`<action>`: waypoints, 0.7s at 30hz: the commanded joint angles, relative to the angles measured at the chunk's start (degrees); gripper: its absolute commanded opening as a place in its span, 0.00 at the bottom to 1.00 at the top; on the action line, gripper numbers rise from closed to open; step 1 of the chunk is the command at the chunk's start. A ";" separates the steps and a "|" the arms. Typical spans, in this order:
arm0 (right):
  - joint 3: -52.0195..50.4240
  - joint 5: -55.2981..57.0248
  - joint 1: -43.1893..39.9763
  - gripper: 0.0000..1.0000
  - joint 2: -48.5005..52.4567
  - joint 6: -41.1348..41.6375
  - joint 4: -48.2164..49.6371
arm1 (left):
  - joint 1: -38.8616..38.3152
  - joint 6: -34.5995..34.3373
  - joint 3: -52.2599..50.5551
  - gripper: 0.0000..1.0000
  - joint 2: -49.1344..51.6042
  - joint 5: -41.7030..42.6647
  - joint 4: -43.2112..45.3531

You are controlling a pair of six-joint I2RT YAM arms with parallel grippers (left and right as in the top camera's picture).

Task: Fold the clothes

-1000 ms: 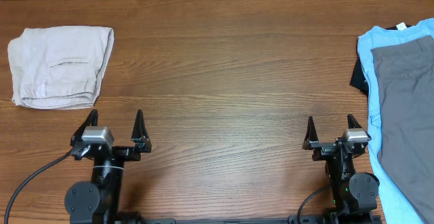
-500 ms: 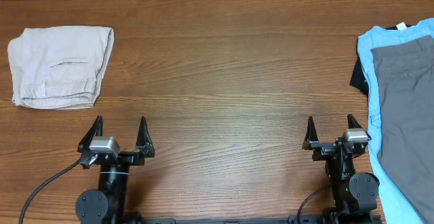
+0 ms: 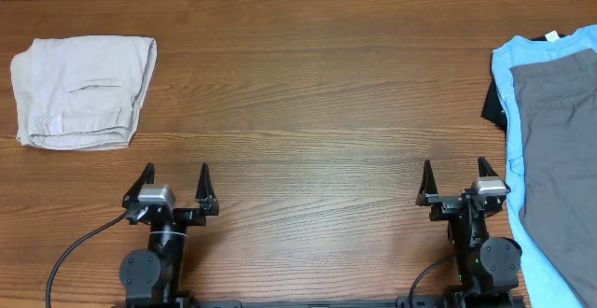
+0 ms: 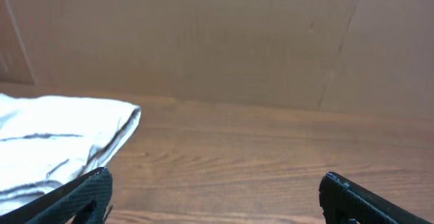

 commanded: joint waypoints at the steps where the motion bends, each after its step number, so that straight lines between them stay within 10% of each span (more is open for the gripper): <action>1: -0.61 0.76 0.33 1.00 -0.63 0.26 0.33 | 0.04 -0.72 -1.29 1.00 -0.81 -1.09 -1.11; 21: -0.61 0.76 0.33 1.00 -0.63 0.28 0.33 | -1.73 -0.72 -1.29 1.00 -0.81 -1.27 -4.20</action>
